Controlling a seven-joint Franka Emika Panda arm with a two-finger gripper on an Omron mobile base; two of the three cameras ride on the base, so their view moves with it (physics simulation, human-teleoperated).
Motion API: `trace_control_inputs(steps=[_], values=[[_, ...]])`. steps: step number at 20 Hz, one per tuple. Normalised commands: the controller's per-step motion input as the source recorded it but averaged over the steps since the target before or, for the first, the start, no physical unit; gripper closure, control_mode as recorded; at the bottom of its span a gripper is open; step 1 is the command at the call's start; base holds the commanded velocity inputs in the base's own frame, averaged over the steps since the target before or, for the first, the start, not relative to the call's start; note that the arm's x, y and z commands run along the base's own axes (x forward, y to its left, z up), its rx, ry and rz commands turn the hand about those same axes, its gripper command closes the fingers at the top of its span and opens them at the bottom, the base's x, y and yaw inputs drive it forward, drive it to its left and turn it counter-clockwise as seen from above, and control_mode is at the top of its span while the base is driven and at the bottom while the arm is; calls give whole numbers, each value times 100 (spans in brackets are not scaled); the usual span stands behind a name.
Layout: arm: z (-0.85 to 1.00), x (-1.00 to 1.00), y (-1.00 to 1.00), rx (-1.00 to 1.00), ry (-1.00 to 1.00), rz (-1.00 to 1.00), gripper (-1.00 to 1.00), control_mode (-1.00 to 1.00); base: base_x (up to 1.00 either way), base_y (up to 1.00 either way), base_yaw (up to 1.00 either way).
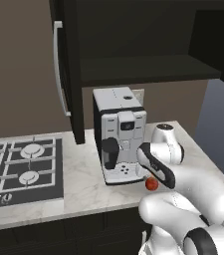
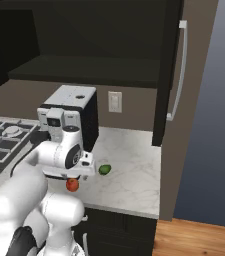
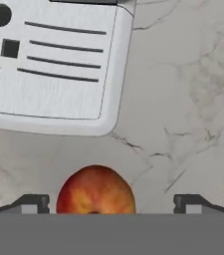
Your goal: Pick the apple, avocado from the counter and place them in the cabinet. Then close the cabinet.
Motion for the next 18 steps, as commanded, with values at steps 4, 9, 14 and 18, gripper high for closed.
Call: trace_control_inputs(steps=[4,9,14,18], values=[[-94,-11,8,0,3,0,-100,-100,0,0,0],[-94,-50,18,0,0,0,-100,-100,0,0,0],[-87,-97,31,-3,-10,1,100,-100,0,0,0],[-32,-67,12,-10,-13,2,100,-100,0,0,0]])
